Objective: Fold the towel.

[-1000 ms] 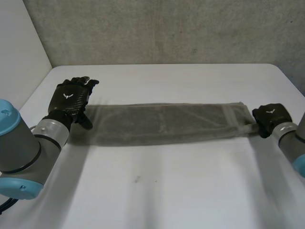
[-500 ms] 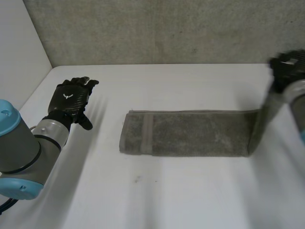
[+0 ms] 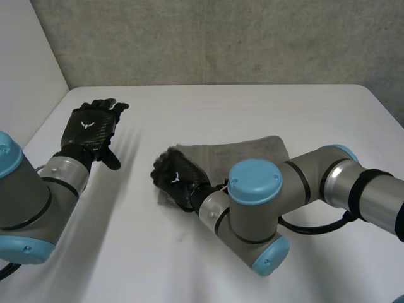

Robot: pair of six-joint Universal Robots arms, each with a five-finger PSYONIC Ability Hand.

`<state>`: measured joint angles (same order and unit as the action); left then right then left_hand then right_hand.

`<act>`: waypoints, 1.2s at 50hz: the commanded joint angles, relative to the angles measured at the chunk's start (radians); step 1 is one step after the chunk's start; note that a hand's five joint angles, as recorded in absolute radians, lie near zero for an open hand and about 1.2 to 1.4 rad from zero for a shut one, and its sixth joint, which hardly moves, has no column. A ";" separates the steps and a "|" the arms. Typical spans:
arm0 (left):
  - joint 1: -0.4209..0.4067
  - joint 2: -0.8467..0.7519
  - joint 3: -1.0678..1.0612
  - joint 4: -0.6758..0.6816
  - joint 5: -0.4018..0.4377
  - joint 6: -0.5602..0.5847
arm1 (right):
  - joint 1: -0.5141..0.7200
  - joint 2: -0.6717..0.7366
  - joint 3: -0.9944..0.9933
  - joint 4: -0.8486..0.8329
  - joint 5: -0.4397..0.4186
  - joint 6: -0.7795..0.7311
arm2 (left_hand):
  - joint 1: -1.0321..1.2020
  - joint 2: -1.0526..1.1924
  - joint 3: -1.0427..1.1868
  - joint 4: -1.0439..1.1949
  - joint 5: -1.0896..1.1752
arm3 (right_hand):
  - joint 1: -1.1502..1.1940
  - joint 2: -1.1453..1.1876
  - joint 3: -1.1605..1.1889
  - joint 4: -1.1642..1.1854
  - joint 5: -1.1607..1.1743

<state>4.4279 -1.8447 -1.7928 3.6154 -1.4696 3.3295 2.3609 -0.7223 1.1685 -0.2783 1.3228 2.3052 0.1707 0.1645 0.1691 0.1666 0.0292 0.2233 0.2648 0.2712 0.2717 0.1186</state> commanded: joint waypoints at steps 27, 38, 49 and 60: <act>-0.203 -0.070 0.066 0.003 -0.071 -0.001 | -0.465 -0.349 0.516 0.053 0.139 0.487 | 0.005 0.011 0.006 0.009 -0.028 | 0.547 0.505 0.499 0.498 0.477; -0.191 -0.056 0.039 0.003 -0.071 -0.002 | -0.480 -0.397 0.514 -0.148 0.145 0.344 | 0.004 0.010 0.005 0.008 -0.029 | 1.173 1.131 1.125 1.125 1.103; -0.182 -0.050 0.030 0.003 -0.092 -0.004 | -0.102 -0.324 0.264 -0.125 0.128 0.252 | 0.004 0.010 0.005 0.008 -0.029 | 1.173 1.131 1.125 1.125 1.103; -0.148 -0.042 0.012 0.002 -0.106 -0.008 | 0.043 -0.138 0.234 -0.047 0.102 0.234 | 0.004 0.010 0.005 0.008 -0.029 | 1.078 1.037 1.030 1.030 1.008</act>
<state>4.2683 -1.8892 -1.7753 3.6174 -1.5740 3.3225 2.3583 -0.9516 1.4174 -0.3605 1.4256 2.5493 0.1707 0.1644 0.1691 0.1666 0.0292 0.9491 1.1777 1.1857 1.1906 0.9903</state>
